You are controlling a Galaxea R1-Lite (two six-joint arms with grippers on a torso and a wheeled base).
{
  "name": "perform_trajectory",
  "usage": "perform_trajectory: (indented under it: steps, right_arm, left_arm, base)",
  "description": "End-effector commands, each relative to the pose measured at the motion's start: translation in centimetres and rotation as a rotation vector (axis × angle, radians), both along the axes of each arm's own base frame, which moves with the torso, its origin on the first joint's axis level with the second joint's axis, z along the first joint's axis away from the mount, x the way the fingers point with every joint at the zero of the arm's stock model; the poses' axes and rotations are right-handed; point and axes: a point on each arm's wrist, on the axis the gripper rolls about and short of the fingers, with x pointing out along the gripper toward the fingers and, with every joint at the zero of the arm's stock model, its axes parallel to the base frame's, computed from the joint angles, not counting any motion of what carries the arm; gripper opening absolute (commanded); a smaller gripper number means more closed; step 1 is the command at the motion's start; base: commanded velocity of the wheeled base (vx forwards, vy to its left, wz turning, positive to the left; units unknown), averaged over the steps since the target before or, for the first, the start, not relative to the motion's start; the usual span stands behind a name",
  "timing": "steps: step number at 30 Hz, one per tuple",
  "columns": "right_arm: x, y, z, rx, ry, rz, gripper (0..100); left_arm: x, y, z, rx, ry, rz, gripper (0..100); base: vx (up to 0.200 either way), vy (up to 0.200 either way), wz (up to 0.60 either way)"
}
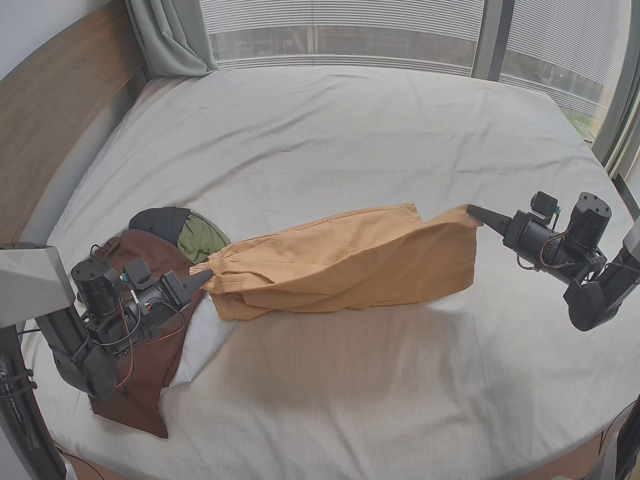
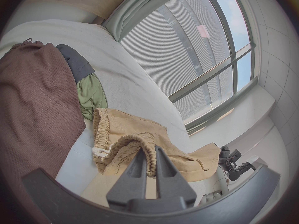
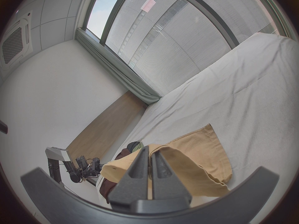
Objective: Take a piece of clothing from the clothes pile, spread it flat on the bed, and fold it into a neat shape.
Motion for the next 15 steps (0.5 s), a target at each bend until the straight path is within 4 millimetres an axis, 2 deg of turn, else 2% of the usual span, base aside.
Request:
perform_trajectory:
  steps: [1, 15]
  right_arm:
    - [1.4, 0.2, -0.2, 0.000, -0.004, 0.004, 0]
    - [6.1, 0.8, -1.1, 0.020, -0.018, 0.012, 0]
  left_arm:
    - [0.4, 0.0, 0.1, -0.016, -0.002, 0.009, 0]
    - [2.7, -0.5, -2.1, -0.014, 0.025, 0.103, 0]
  base:
    - [0.000, 0.000, 0.00]
    - [0.000, 0.000, 0.00]
